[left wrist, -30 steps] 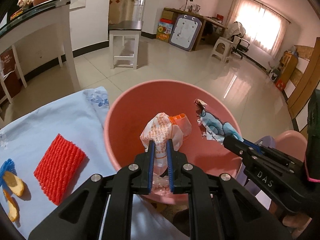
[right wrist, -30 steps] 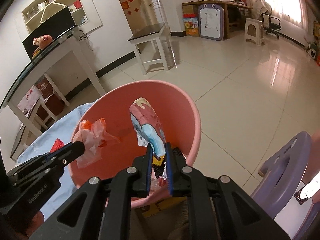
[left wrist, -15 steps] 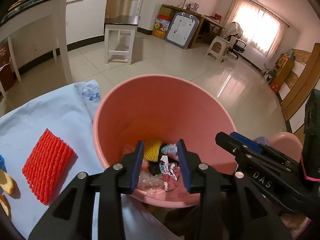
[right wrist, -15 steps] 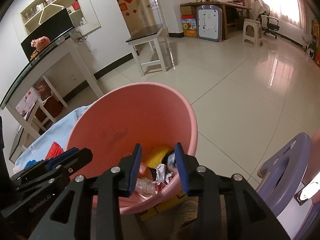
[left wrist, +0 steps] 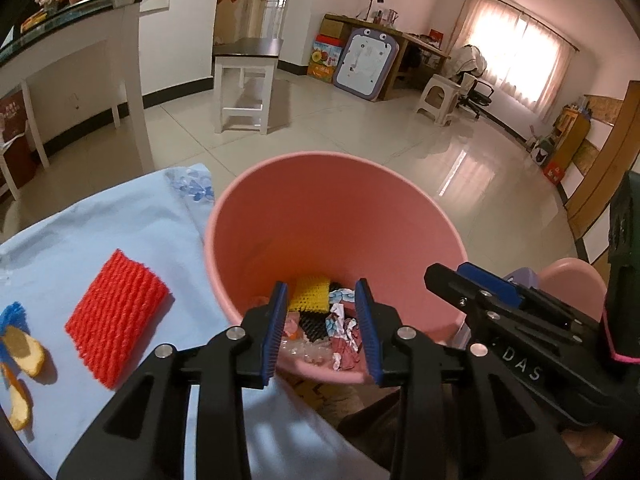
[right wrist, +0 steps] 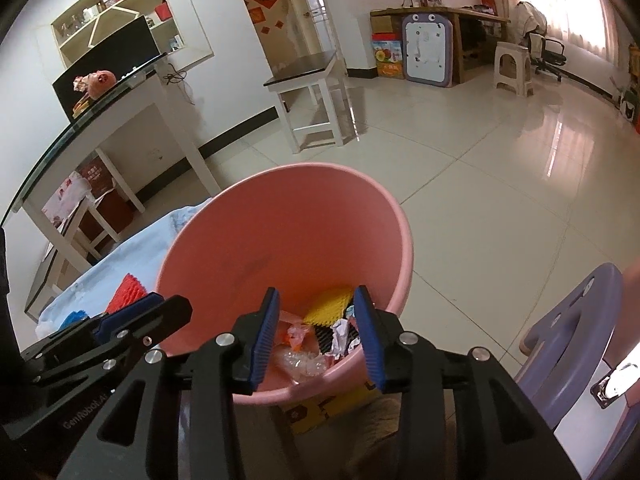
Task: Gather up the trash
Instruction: 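Move both open grippers back over the remaining trash on the table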
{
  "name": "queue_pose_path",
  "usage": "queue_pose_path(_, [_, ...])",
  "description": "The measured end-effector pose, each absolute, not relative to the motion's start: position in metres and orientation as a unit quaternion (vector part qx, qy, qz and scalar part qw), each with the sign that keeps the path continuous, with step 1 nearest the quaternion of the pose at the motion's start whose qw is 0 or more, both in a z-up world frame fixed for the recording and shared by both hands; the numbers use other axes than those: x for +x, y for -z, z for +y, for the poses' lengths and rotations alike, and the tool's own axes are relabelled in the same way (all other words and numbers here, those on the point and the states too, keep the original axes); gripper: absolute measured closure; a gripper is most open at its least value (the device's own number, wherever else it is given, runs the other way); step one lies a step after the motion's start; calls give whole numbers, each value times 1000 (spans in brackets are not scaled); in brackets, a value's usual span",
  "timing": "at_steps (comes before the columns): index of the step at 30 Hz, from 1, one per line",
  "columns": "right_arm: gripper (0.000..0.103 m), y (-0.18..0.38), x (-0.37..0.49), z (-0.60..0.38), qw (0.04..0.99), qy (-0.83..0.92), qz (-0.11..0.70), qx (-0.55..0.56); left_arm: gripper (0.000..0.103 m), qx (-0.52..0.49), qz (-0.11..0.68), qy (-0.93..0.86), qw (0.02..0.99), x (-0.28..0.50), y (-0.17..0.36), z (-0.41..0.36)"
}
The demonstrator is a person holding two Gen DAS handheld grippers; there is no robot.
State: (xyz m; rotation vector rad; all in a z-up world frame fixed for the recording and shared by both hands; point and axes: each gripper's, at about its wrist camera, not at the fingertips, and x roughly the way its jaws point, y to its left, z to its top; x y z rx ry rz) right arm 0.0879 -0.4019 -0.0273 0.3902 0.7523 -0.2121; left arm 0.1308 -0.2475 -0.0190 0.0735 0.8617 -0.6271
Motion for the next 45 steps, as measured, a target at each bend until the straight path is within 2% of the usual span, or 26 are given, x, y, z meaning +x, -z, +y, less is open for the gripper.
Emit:
queue_pose_path(20, [64, 7, 58, -358, 917, 73, 357, 163, 68, 31, 395, 264, 880, 102, 0, -207])
queue_pose_path(45, [62, 6, 57, -308, 920, 34, 370, 124, 68, 17, 400, 228, 887, 90, 3, -165])
